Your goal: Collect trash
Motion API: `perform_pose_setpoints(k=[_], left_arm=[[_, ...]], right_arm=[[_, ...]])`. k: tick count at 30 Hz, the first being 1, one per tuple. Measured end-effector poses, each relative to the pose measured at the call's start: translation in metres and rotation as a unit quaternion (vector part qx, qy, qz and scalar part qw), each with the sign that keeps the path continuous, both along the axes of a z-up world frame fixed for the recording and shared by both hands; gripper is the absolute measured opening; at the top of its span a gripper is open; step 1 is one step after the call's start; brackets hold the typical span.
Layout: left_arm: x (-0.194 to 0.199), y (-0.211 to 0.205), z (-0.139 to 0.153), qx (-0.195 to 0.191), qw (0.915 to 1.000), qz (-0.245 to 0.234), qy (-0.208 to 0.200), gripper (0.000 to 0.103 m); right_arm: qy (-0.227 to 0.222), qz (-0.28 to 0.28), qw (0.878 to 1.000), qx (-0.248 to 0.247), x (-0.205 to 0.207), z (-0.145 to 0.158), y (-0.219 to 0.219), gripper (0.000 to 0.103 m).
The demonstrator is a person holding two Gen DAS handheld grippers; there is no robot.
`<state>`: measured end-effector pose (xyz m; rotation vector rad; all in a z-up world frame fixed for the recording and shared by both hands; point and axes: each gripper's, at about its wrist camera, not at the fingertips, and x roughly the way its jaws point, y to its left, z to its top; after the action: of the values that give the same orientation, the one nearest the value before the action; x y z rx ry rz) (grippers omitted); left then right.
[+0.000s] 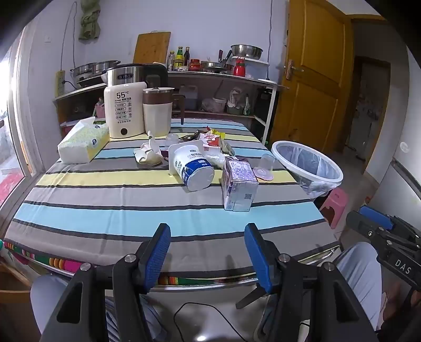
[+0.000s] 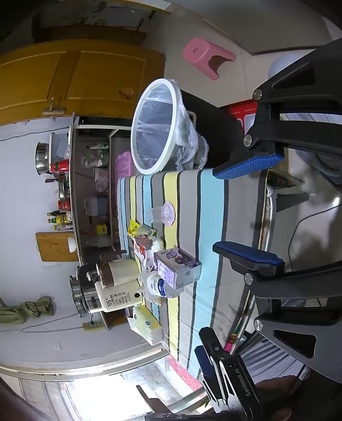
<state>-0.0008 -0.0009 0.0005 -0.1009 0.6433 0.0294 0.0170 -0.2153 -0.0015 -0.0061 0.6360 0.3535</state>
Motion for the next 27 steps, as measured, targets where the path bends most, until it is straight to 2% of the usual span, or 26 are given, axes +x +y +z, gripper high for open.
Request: perform_pose_setpoints(k=[1, 27], left_arm=[[0.0008, 0.0012, -0.0003, -0.008, 0.9999, 0.0, 0.006, 0.058], [0.0005, -0.002, 0.0002, -0.003, 1.0, -0.004, 0.002, 0.058]], right_arm=[[0.003, 0.0, 1.0, 0.007, -0.0001, 0.0001, -0.0004, 0.05], [-0.003, 0.0, 1.0, 0.004, -0.0008, 0.0055, 0.0012, 0.05]])
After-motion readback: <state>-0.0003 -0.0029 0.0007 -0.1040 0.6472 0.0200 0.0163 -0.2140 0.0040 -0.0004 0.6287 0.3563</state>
